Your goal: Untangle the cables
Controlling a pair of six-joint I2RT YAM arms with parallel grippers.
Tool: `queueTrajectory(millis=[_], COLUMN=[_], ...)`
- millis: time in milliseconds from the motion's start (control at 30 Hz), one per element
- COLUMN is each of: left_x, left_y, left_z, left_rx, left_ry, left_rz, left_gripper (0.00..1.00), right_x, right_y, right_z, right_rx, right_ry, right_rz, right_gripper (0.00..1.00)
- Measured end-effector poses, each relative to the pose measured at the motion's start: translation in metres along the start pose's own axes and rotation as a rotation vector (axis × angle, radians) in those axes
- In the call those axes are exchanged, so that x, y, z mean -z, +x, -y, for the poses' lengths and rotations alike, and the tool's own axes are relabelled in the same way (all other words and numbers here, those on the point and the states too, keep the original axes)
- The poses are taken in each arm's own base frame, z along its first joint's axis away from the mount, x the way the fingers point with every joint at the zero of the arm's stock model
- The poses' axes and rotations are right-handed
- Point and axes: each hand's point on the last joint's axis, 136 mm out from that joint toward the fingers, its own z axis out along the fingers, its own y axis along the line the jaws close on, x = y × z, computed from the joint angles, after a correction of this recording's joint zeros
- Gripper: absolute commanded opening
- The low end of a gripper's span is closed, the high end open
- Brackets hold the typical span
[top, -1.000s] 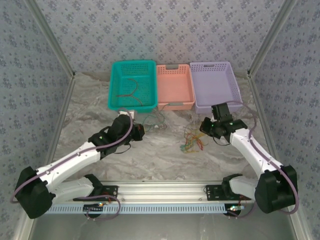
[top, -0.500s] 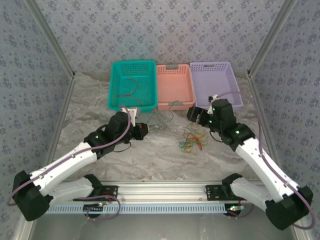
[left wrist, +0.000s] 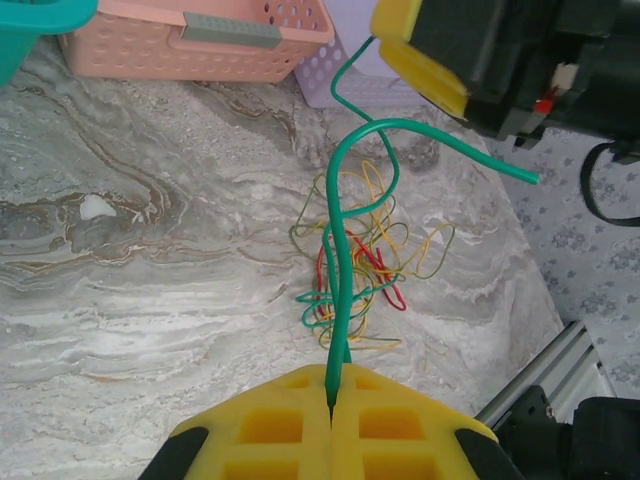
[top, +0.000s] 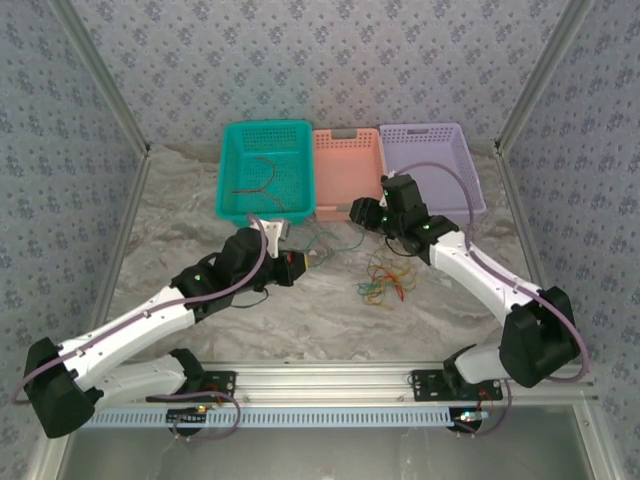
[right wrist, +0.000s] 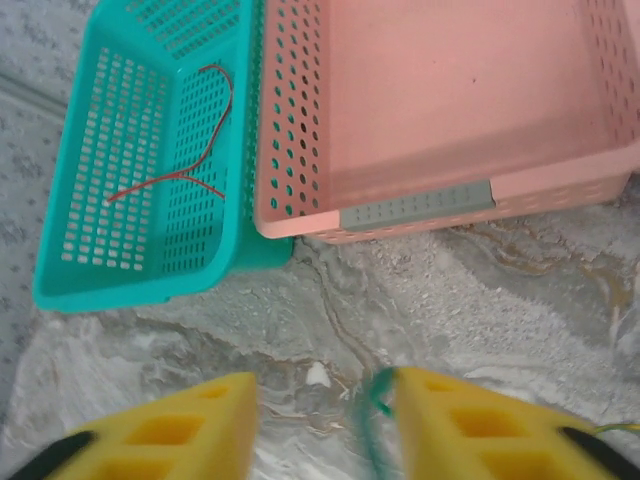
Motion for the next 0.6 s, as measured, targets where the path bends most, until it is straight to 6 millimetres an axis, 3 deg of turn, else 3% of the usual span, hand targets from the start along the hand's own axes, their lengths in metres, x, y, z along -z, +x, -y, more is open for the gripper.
queueTrajectory(millis=[100,333,433,533,567,600], left_x=[0.003,0.020,0.038,0.054,0.056,0.057], left_y=[-0.005,-0.018,-0.026,-0.038,-0.042,-0.045], left_z=[0.005,0.005,-0.001,0.002,0.004,0.005], left_rx=[0.012,0.064,0.094,0.117,0.123,0.127], left_ry=[0.019,0.043,0.047,0.080,0.092,0.098], left_rz=[0.021,0.125,0.217,0.299,0.316,0.326], left_gripper=[0.00,0.00,0.00,0.00,0.00,0.00], right_x=[-0.001,0.020,0.034,0.041,0.042,0.042], right_y=[-0.002,-0.023,-0.032,-0.028,-0.023,-0.018], right_z=[0.003,0.017,0.034,0.052,0.054,0.053], right_rx=[-0.001,-0.047,-0.108,-0.166,-0.175,-0.182], right_ry=[0.013,0.040,0.053,0.066,0.063,0.055], right_rz=[0.010,0.090,0.131,0.135,0.127,0.117], right_gripper=[0.00,0.00,0.00,0.00,0.03,0.17])
